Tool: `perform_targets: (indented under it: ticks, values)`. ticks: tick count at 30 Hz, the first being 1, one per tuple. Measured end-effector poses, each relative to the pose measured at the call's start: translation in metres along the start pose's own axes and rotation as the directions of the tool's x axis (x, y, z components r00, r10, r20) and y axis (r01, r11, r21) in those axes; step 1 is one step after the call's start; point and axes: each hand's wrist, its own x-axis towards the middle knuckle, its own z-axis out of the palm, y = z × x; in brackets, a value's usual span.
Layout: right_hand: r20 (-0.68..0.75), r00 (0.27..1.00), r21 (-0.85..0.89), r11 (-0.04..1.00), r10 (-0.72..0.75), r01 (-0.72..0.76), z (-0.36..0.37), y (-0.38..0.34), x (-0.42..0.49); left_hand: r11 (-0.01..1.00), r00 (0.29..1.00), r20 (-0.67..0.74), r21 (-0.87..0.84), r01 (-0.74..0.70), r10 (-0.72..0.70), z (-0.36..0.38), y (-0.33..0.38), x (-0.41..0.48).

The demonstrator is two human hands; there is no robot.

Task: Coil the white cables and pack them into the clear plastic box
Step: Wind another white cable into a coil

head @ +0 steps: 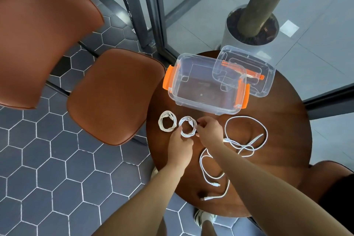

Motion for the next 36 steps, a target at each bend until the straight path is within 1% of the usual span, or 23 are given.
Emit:
perform_targets:
  ticks: [4,7,10,13,18,21,23,26,28,29,31,34,36]
  values:
    - [0.002,1.000,0.083,0.996,0.013,-0.014,-0.010,0.005,-0.011,0.995,1.000,-0.013,0.099,0.010,-0.009,-0.002,-0.002,-0.007]
    - [-0.001,1.000,0.151,0.989,-0.003,0.003,-0.025,0.003,-0.022,0.982,0.999,-0.006,0.180,-0.050,0.052,-0.003,-0.002,-0.015]
    - [-0.009,0.999,0.188,0.982,-0.031,0.032,-0.046,0.011,-0.040,0.970,0.997,0.017,0.230,-0.077,0.075,-0.005,0.001,-0.027]
    - [-0.045,0.999,0.231,0.973,-0.001,0.011,-0.067,0.027,-0.060,0.946,0.992,0.048,0.298,-0.128,0.119,-0.003,0.004,-0.036]
    - [-0.125,0.991,0.183,0.983,0.055,-0.032,-0.097,0.060,-0.080,0.855,0.970,0.147,0.459,-0.240,0.193,0.010,0.010,-0.047]
    - [-0.156,0.983,0.151,0.986,0.100,-0.077,-0.106,0.078,-0.091,0.758,0.959,0.182,0.587,-0.284,0.218,0.022,0.007,-0.050]
    - [-0.162,0.983,0.043,0.996,0.084,-0.078,-0.105,0.089,-0.102,0.707,0.966,0.155,0.658,-0.257,0.207,0.029,0.001,-0.053]
    - [-0.119,0.992,-0.136,0.991,-0.033,0.017,-0.094,0.105,-0.115,0.704,0.989,0.084,0.695,-0.145,0.120,0.034,-0.014,-0.058]
    - [-0.070,0.994,-0.209,0.976,-0.079,0.063,-0.084,0.112,-0.117,0.691,0.995,0.076,0.716,-0.101,0.068,0.039,-0.026,-0.062]
    - [-0.059,0.995,-0.211,0.976,-0.075,0.061,-0.080,0.114,-0.116,0.677,0.996,0.075,0.730,-0.094,0.057,0.042,-0.031,-0.063]
    - [-0.054,0.998,-0.150,0.989,-0.019,0.011,-0.074,0.115,-0.111,0.657,0.997,0.065,0.749,-0.083,0.051,0.048,-0.036,-0.062]
    - [-0.017,0.997,-0.059,0.995,0.077,-0.078,-0.070,0.119,-0.106,0.656,0.998,0.030,0.753,-0.056,0.050,0.058,-0.038,-0.059]
    - [-0.005,0.996,-0.049,0.995,0.086,-0.086,-0.070,0.122,-0.106,0.671,0.998,-0.010,0.741,-0.029,0.055,0.062,-0.039,-0.058]
